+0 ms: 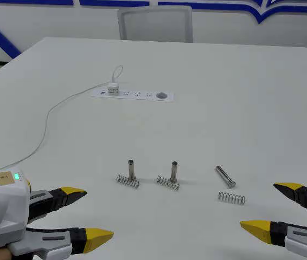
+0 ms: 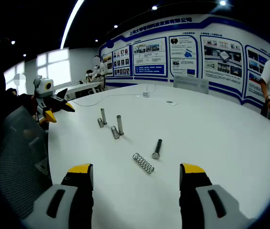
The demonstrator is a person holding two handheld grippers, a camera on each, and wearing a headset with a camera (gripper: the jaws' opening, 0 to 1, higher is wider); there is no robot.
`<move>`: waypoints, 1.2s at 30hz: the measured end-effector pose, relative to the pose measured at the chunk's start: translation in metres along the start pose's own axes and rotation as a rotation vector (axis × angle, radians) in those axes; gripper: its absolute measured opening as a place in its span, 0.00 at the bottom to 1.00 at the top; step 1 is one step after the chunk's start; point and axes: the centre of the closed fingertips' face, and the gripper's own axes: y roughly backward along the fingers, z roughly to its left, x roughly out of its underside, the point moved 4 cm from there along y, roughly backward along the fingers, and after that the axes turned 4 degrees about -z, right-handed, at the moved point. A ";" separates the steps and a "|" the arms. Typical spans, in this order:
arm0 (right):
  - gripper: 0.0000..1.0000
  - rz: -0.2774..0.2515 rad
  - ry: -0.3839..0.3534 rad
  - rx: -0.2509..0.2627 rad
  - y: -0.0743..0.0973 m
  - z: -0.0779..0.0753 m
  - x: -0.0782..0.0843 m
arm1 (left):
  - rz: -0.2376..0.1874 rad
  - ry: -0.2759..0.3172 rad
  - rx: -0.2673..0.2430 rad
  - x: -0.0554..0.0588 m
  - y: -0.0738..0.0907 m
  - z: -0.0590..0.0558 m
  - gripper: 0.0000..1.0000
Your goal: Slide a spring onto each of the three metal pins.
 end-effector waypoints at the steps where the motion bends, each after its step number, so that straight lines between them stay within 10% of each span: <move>1: 0.75 0.001 -0.001 0.000 0.000 0.000 0.000 | 0.001 0.000 -0.001 0.000 0.000 0.000 0.64; 36: 0.68 0.024 -0.001 0.004 -0.002 0.001 -0.008 | 0.019 0.012 0.009 0.003 -0.001 -0.002 0.62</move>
